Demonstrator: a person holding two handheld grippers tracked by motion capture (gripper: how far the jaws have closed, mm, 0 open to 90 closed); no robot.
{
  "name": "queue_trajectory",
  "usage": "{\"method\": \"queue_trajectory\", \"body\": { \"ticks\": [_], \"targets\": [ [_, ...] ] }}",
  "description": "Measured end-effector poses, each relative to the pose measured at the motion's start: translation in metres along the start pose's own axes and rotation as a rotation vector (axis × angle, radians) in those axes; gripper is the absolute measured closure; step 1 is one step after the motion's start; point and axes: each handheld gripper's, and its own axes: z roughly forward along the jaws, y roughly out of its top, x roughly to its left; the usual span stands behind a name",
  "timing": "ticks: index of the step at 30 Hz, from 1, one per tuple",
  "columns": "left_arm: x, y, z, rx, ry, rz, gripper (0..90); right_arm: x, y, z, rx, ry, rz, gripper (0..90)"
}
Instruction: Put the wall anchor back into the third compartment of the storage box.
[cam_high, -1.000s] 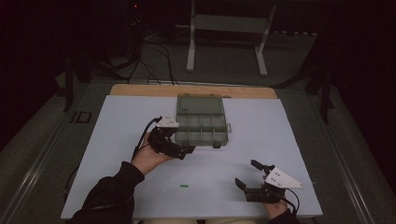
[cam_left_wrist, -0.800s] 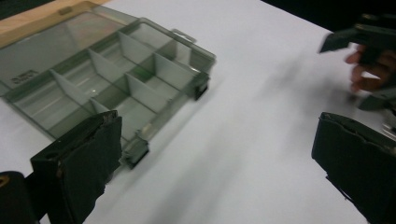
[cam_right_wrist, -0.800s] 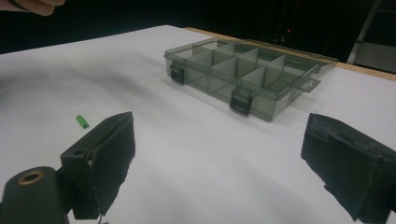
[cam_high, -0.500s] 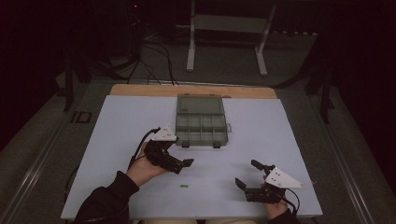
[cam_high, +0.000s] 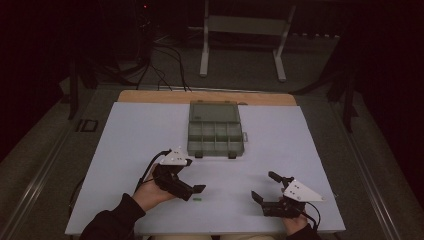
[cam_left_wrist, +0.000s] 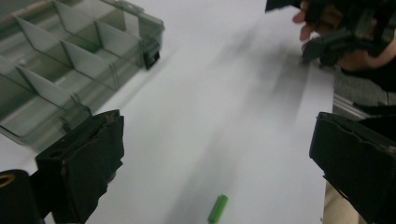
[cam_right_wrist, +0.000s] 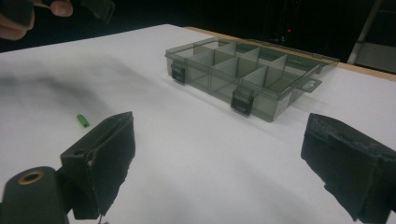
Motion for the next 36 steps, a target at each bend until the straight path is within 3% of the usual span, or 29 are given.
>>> {"method": "queue_trajectory", "body": {
  "ticks": [14,24,36],
  "targets": [
    [-0.003,-0.025,0.019,0.076,-0.063,0.044,16.0,0.000,0.000,0.000,0.002,0.005,0.002,9.9],
    [-0.001,-0.037,0.034,0.153,-0.089,0.080,41.7,0.000,0.000,0.000,0.001,0.004,0.005,9.9],
    [0.000,-0.047,0.049,0.236,-0.068,0.113,65.1,0.000,0.000,0.000,0.003,0.006,0.003,9.8]
  ]
}}
